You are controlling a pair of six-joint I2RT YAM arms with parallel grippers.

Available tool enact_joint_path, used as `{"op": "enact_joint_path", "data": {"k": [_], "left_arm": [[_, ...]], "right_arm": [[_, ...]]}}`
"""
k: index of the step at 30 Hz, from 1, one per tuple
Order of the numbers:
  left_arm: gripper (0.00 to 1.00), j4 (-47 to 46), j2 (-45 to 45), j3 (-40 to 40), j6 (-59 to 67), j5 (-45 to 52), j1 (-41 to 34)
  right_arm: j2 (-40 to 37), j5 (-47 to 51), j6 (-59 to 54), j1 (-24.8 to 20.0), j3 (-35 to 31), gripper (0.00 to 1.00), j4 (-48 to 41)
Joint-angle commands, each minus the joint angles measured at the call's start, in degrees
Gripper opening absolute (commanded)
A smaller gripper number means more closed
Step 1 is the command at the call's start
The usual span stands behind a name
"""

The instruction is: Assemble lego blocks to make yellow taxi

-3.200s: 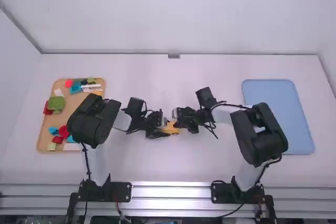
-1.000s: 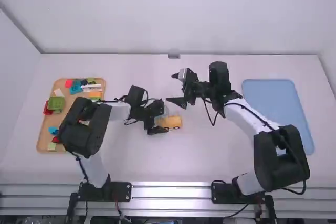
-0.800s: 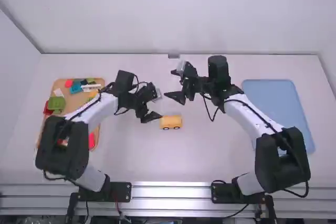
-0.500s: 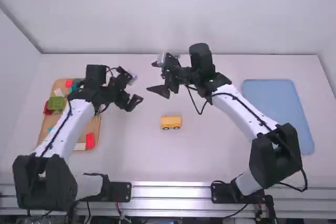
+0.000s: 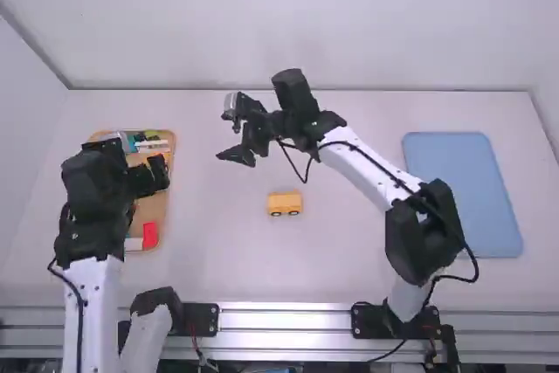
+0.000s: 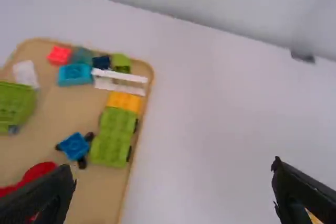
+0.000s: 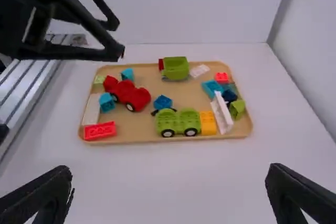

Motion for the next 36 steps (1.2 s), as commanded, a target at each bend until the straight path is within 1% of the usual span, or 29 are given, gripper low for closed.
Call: {"op": "enact_joint_path", "data": {"k": [1, 3, 4, 6, 9, 12, 13, 16, 17, 19, 20, 21, 23, 25, 27, 33, 36], "left_arm": [[0.99, 0.31, -3.48, -1.7, -5.79, -6.27, -0.04], [0.99, 0.04, -4.39, -2.03, -8.94, -8.24, -0.11], [0.99, -0.98, -5.31, -2.21, -13.46, -11.13, -0.09], [0.99, -1.4, -5.25, -2.16, -14.86, -12.0, -0.02], [0.99, -0.79, -3.06, -1.46, -14.82, -10.73, -0.09], [0.99, -0.42, 4.63, 2.19, -14.67, -9.68, -0.07], [0.99, -0.39, 5.7, 2.67, -14.69, -9.84, -0.11], [0.99, -1.99, 17.07, 9.31, -14.67, -9.33, -0.11], [0.99, -2.64, 18.51, 10.47, -14.64, -9.35, -0.11], [0.99, -7.04, 23.91, 15.58, -14.69, -8.94, -0.11], [0.99, -10.67, 27.06, 19.19, -14.19, -6.6, -0.09], [0.99, -11.58, 27.85, 20.15, -13.97, -5.86, -0.09], [0.99, -15.91, 32.44, 25.75, -11.08, -1.11, -0.09], [0.99, -18.78, 35.34, 29.77, -10.67, 0.92, -0.04], [0.99, -21.11, 37.27, 33.33, -13.84, 1.18, -0.11], [0.99, -21.24, 38.97, 35.65, -20.98, 0.55, -0.11], [0.99, -22.38, 38.99, 36.72, -21.33, 0.55, -0.11]], "right_arm": [[2.14, -0.33, -1.92, 1.25, 5.4, 0.98, -2.08], [2.56, -0.07, -1.97, 1.62, 6.14, 0.98, -2.73], [3.02, -0.2, -3.04, 2.16, 6.84, 0.98, -3.65], [3.15, 0.2, -3.23, 2.38, 6.78, 0.98, -3.69], [3.19, 2.58, -2.43, 2.23, 6.69, 0.98, -3.76], [3.17, 6.62, -1.33, 2.47, 6.78, 0.98, -3.65], [3.17, 6.99, -1.31, 2.51, 6.78, 0.98, -3.65], [3.17, 9.99, -0.24, 2.73, 6.71, 0.98, -3.72], [3.17, 10.4, 0.24, 2.78, 6.71, 0.98, -3.69], [3.17, 11.54, 0.2, 3.08, 6.71, 0.98, -3.8], [3.17, 12.39, 0.22, 2.99, 6.71, 0.98, -3.74], [3.17, 12.52, 0.2, 2.97, 6.71, 0.98, -3.74], [3.17, 13.66, -0.02, 2.99, 6.73, 0.98, -3.72], [3.17, 15.02, 0.02, 2.97, 6.73, 0.98, -3.69], [3.17, 15.34, 0.0, 2.99, 6.73, 0.98, -4.09], [3.17, 15.37, -1.75, 3.02, 6.73, 0.98, -5.92], [3.17, 15.34, -2.58, 3.02, 6.73, 0.98, -6.43]]}}
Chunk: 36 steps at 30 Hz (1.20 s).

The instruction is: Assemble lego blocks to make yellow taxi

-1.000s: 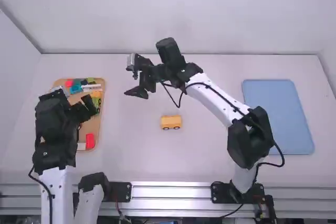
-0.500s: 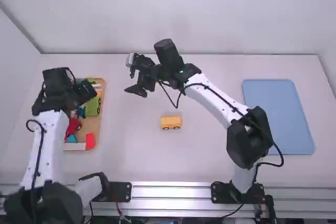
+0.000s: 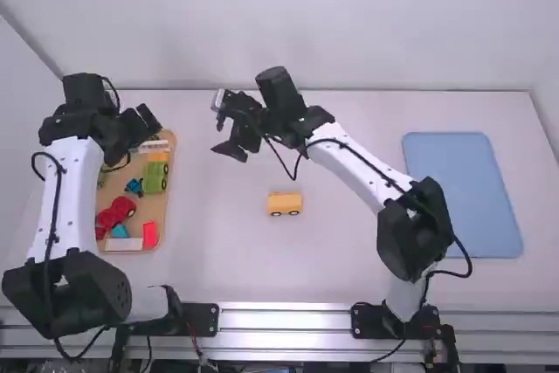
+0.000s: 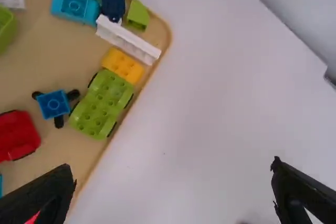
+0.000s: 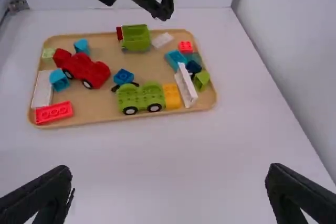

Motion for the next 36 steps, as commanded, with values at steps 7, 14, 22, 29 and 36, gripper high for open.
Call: {"op": "enact_joint_path", "data": {"k": [7, 14, 22, 29, 36], "left_arm": [[0.99, -2.56, 0.35, 4.2, -6.01, -2.49, -0.11], [0.98, -9.88, 8.98, 12.9, -4.04, -2.64, -0.22], [0.98, -20.98, 25.57, 28.37, -4.39, -4.2, -0.28], [0.95, -22.97, 37.92, 33.38, -6.29, -6.95, -1.62], [0.87, -20.0, 45.24, 33.27, -10.97, -7.1, -1.77]], "right_arm": [[0.98, 0.02, -1.22, -0.37, 1.44, 0.98, -0.63], [0.98, 0.02, -1.22, -0.85, 1.44, 0.99, -0.61], [0.98, -0.22, -1.22, -0.85, 1.44, 0.98, -0.61], [0.98, -0.15, -1.29, -0.85, 1.4, 0.98, -1.6], [0.98, 2.67, -2.1, -0.85, 1.38, 0.98, -3.41]]}}
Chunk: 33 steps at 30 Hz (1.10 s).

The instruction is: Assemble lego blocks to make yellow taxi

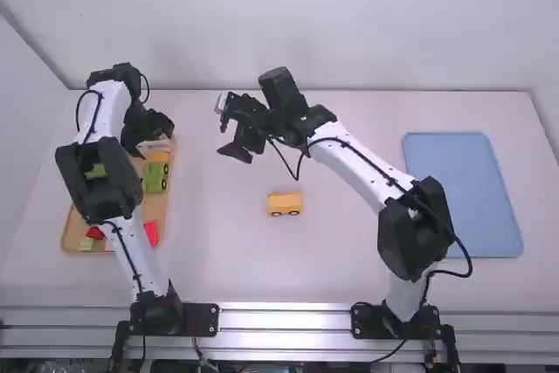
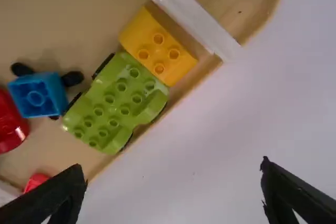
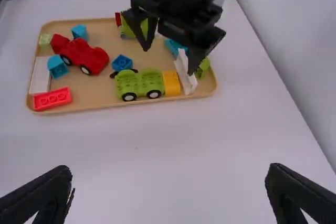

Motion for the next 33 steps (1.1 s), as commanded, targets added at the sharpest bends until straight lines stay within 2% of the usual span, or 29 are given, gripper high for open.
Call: {"op": "enact_joint_path", "data": {"k": [1, 3, 7, 9, 12, 19, 24, 25, 33], "left_arm": [[0.87, 0.48, 2.51, 0.9, -2.58, -0.74, 0.04], [0.85, 1.38, 3.96, 0.9, -4.66, -0.7, -0.24], [0.74, 3.58, 6.56, 0.85, -8.11, -0.83, -0.37], [0.65, 4.46, 7.43, 0.72, -9.99, -0.81, -0.28], [0.57, 5.11, 8.2, 0.66, -12.63, -0.96, 0.02], [0.59, 6.95, 8.33, -0.7, -20.17, -6.43, 0.35], [0.55, 11.37, 8.33, -2.34, -20.22, -6.58, 0.15], [0.51, 11.8, 8.33, -2.89, -21.42, -6.64, 0.39], [0.54, 12.35, 8.33, -5.14, -23.71, -7.15, 0.17]], "right_arm": [[0.98, 1.49, -0.15, -0.04, 1.38, 0.98, -0.39], [0.98, 1.46, -0.15, -0.04, 1.38, 0.98, -1.03], [0.98, 1.22, -0.15, -0.63, 1.4, 0.98, -1.25], [0.98, 1.09, -0.15, -0.85, 1.4, 0.98, -1.27], [0.98, 1.27, -0.15, -0.87, 1.38, 0.98, -1.64], [0.98, 1.09, -0.13, -1.49, 1.38, 0.98, -1.86], [0.98, 1.11, -0.13, -2.21, 1.38, 0.98, -1.86], [0.98, 1.09, -0.15, -2.21, 1.38, 0.98, -1.84], [0.98, 1.22, -0.13, -2.78, 1.4, 0.98, -1.55]]}}
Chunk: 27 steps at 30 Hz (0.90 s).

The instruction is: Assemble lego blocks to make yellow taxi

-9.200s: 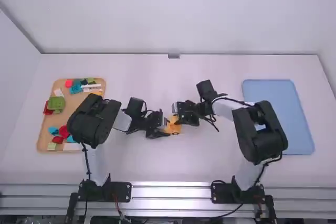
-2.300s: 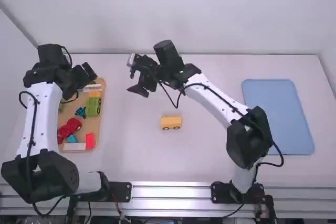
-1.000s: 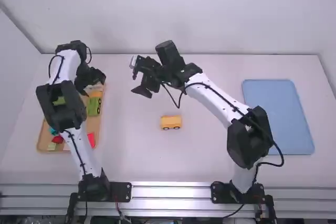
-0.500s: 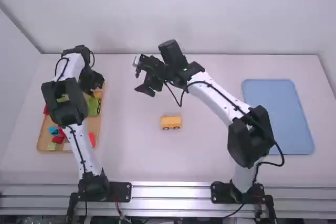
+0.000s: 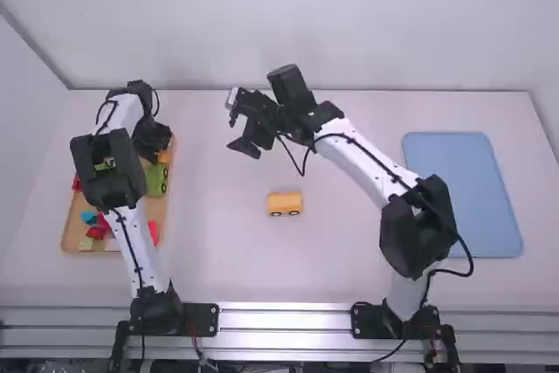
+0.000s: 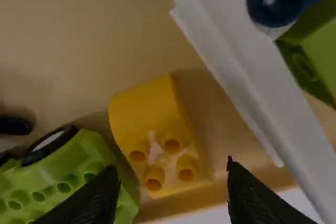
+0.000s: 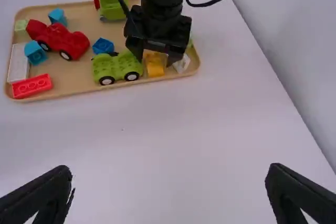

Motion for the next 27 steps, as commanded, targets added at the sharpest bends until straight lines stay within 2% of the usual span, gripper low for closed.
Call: {"op": "enact_joint_path", "data": {"k": [1, 11, 15, 16, 18, 23, 27], "left_arm": [[0.53, 0.13, 0.76, -1.05, -3.21, -2.12, 0.26], [0.5, 1.88, 0.76, -3.76, -5.03, -1.49, -0.07], [0.43, 1.95, 0.76, -3.76, -5.99, -1.64, -0.07], [0.35, 1.64, 0.76, -3.78, -7.26, -1.84, -0.22], [0.29, 1.68, 0.76, -3.8, -7.63, -2.16, -0.28], [0.29, 1.77, 0.74, -3.67, -7.54, -2.19, -0.24], [0.3, -1.95, -0.66, -2.32, -7.52, -2.25, 0.9]], "right_arm": [[0.94, -0.35, 0.24, -0.22, 1.38, 0.98, 0.26], [0.94, -0.31, -0.04, -0.09, 1.4, 0.98, 0.31], [0.94, -0.35, -0.42, 0.0, 1.4, 0.98, 0.28], [0.94, -0.33, -0.42, -0.17, 1.4, 0.98, 0.37], [0.94, -0.35, -0.39, -0.26, 1.4, 0.98, 0.44], [0.94, -0.33, -0.42, -0.26, 1.4, 0.98, 0.37], [0.94, -0.52, -0.39, -0.79, 1.4, 0.98, 0.26]]}}
